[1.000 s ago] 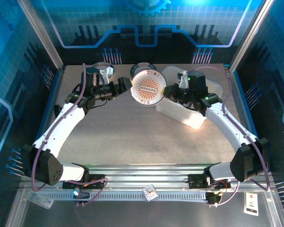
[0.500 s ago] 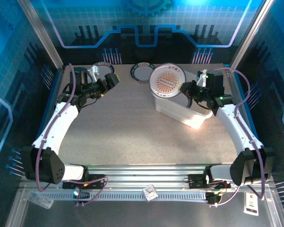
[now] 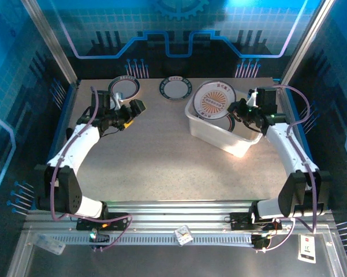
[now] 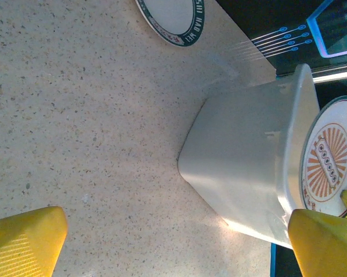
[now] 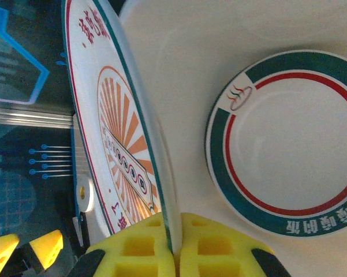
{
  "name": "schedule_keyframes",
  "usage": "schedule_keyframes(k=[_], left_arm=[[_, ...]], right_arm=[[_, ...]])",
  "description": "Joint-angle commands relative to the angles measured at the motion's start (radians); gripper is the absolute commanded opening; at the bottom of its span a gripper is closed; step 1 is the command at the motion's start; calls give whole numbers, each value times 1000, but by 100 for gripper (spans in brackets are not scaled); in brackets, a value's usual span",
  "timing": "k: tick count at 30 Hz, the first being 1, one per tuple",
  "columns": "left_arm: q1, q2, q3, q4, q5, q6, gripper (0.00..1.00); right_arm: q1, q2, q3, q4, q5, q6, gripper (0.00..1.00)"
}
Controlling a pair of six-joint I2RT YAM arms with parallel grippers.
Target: Place the plates into the plastic bin on the countertop
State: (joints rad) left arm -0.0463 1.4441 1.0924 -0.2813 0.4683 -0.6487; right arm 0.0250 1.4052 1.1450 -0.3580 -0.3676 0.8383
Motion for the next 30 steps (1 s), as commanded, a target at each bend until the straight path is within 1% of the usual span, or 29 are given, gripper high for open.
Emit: schedule_keyframes(k=[1,10,15,20,30], left_arm=[[13,30,21,19,29,-4,99],[13,47,15,19,28,-8,99],[13,56,15,21,31,-13,99],[11,68,15,24,32,-18,99],[11,71,8,23,29,-23,99]], right_arm=[[-15,32,35,14,1,2,0],[-43,52,9,-5,41,16,0],[-75,52,-26,-26,35,15,0],[-80,105,-30,-27,-19,2,0],[-65,198,-22,-48,-23,-28,2]])
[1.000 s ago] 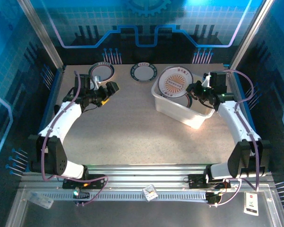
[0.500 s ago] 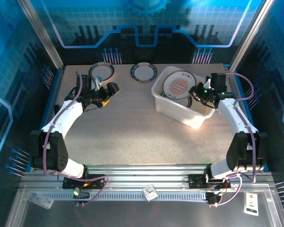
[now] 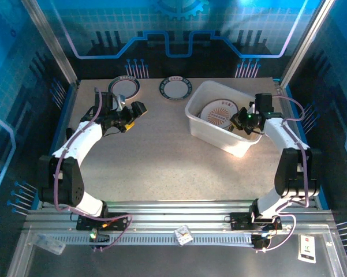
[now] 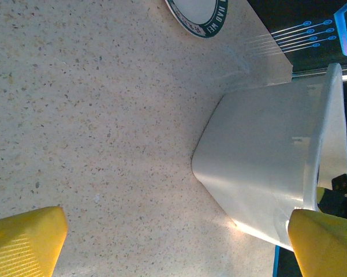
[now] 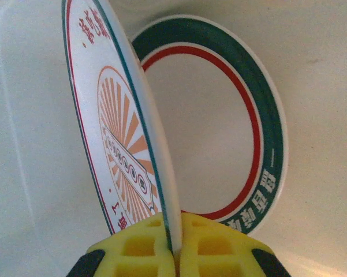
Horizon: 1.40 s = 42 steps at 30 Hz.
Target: Place the plates into the plastic bin on the countertop
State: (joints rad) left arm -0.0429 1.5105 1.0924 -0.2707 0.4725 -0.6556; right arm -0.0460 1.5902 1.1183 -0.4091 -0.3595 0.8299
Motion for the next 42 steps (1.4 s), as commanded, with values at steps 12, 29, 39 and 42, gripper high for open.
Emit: schedule_keyframes(k=[12,29,39,42], left_arm=[[6,-13,5,-3,22,-11,99],[-34,-30,9,-19,0,-14,99],[-71,-44,15,-36,-57,-48,99],[-82,-49,21,-51,-75,-64,99]], right_arm=[[26,77,4,-18,-13,-50,18],[46,-55,43,-163,165,-93,77],[47,-183,38,-202,198,-106,89],[48,-241,37,-239,201,-121,91]])
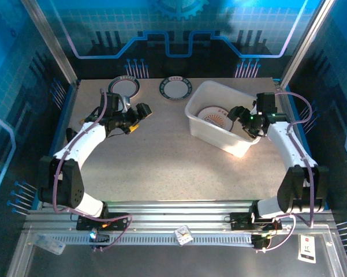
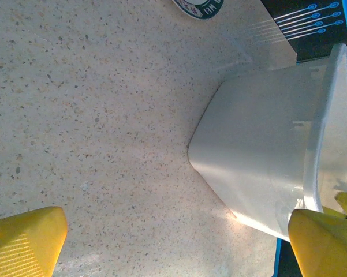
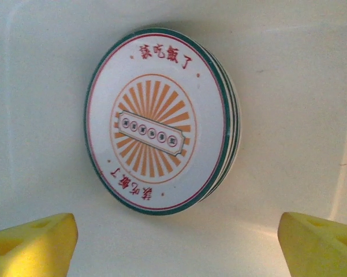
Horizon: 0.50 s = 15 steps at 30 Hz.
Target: Place the plates into the plastic bin on the countertop
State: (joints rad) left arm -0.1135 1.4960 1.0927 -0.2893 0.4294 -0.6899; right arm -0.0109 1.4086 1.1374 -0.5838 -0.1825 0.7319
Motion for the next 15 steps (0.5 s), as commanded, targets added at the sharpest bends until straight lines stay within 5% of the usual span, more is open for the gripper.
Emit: schedule_keyframes(k=[1,15], left_arm=[[-16,-39,23,-38,-42,-35,99],[-70,120,145,-9,-149,-119,99]], right_arm=[[13,-87,15,-79,33,-29,91],[8,-374,-12,-210,49,-109,91]])
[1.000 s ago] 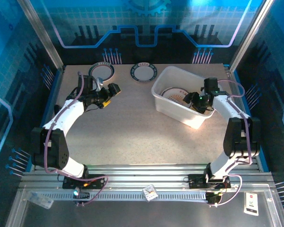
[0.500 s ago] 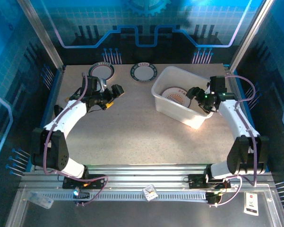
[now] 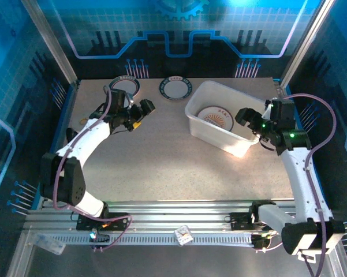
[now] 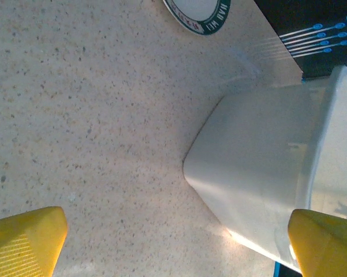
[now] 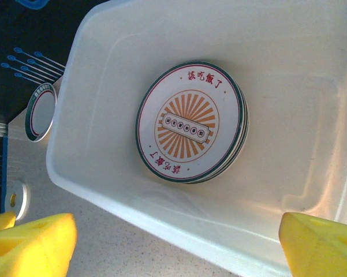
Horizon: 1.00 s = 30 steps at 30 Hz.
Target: Place the plates into the plastic bin on the countertop
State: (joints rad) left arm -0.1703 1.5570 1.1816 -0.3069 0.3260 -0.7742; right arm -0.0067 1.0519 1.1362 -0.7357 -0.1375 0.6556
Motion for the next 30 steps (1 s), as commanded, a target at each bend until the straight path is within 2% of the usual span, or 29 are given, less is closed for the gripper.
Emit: schedule_keyframes(k=[1,6,15,24,30], left_arm=[[-16,89,76,12,-52,-45,99],[-24,251,191,45,-68,-83,99],[-27,562,459,173,-21,-124,98],[-28,892,844,164,-8,-210,93],[-32,1026,1019,121,-22,-225,91]], right_arm=[[2,-24,-10,-63,5,-37,91],[-8,-33,-19,-56,-13,-39,89],[-9,9,-26,-2,-42,-26,86],[-1,97,31,-1,-32,-23,84],[7,139,69,-21,-16,-28,84]])
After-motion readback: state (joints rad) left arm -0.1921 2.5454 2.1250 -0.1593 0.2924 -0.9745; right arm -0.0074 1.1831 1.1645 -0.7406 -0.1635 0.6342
